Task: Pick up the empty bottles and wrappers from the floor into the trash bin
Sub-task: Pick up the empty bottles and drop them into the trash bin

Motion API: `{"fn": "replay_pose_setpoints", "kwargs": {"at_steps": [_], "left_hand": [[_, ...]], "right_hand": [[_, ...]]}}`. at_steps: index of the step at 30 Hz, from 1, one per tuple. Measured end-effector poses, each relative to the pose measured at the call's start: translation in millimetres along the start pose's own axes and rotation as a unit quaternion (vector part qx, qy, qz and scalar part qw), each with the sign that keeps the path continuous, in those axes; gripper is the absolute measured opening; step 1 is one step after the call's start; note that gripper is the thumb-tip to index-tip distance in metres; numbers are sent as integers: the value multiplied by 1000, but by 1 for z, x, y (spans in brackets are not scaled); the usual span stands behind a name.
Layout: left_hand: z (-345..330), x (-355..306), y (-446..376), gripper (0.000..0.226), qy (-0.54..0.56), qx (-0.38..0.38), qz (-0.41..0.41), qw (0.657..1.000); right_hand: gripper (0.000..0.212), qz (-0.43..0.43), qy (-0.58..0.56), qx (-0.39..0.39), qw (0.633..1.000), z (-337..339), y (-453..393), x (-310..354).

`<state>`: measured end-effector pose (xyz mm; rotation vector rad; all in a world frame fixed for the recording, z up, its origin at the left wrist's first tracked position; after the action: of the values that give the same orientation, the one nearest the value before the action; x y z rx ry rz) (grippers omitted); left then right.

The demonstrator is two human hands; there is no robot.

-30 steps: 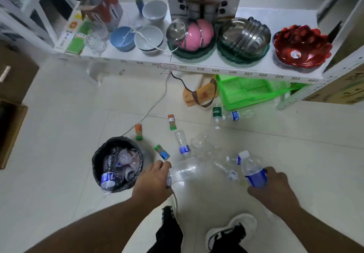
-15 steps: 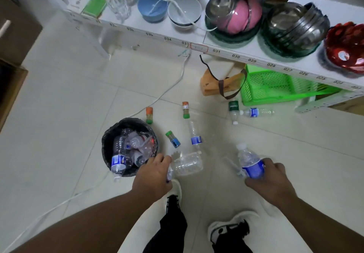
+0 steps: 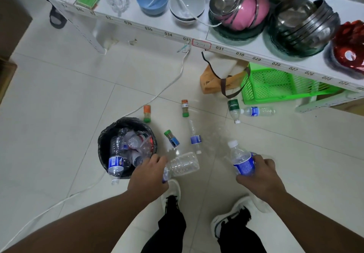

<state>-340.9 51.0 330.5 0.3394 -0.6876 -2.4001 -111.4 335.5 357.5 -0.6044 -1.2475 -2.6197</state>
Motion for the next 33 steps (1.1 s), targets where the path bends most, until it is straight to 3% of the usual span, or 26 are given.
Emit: {"fn": "replay_pose_setpoints", "kwargs": {"at_steps": [12, 20, 26, 33], "left_hand": [[-13, -51, -25, 57, 37, 12, 62, 997], [-45, -84, -64, 56, 96, 25, 161, 982], [-109, -86, -129, 64, 114, 45, 155, 980], [-225, -46, -191, 61, 52, 72, 92, 992]], "right_hand": [[64, 37, 40, 50, 997, 20, -65, -26], [72, 65, 87, 86, 990, 23, -120, -39], [84, 91, 151, 103, 979, -30, -186, -40], [101, 100, 192, 100, 971, -158, -321, -33]]}}
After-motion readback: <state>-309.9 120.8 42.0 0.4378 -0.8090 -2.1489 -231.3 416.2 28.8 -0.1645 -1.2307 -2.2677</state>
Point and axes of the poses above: each hand's wrist, its own y-axis away from the middle knuckle, its own z-axis out of the back of the hand, x = y × z, the point moved 6 cm from there along -y, towards the middle knuckle, and after that the axes turned 14 degrees about -y, right-handed, at the moved point
